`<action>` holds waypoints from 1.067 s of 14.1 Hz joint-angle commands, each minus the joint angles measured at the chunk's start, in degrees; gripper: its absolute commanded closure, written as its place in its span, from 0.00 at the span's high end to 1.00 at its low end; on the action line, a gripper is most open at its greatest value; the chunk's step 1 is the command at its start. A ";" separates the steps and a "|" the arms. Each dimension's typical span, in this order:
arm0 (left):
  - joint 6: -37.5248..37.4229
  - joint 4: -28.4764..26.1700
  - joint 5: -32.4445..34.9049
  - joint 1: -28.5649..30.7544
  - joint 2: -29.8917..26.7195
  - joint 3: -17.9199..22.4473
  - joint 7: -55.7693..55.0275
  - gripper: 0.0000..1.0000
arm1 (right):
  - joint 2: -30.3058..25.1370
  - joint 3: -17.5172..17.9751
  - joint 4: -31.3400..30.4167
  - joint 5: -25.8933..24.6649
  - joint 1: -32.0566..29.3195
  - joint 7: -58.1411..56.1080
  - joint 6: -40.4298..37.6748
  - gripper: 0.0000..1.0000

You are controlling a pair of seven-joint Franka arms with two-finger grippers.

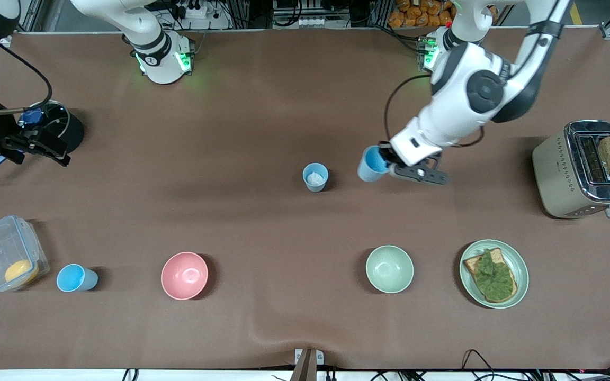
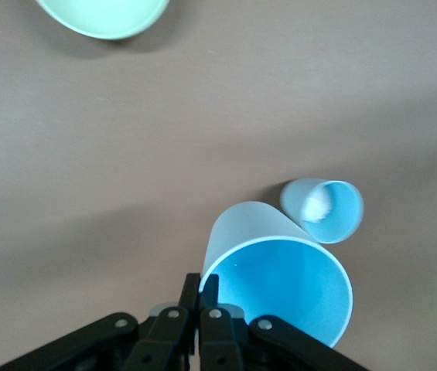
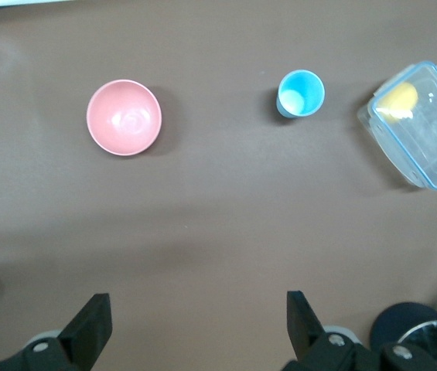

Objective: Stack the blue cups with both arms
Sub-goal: 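Lift the blue cup with the left gripper and carry it over the placed cup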

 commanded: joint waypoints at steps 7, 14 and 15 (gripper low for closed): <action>-0.80 13.33 4.34 -16.70 13.26 2.23 -15.14 0.00 | -0.46 23.30 -1.06 -0.38 -24.12 -0.63 -1.86 1.00; 3.68 12.99 7.15 -17.24 16.78 3.99 -14.62 0.00 | 0.95 23.48 -0.71 -0.74 -23.50 -0.63 -1.07 1.00; 4.38 12.82 7.15 -17.50 16.87 4.08 -14.62 0.00 | 0.86 23.48 -0.80 -0.65 -23.50 -0.63 -1.59 1.00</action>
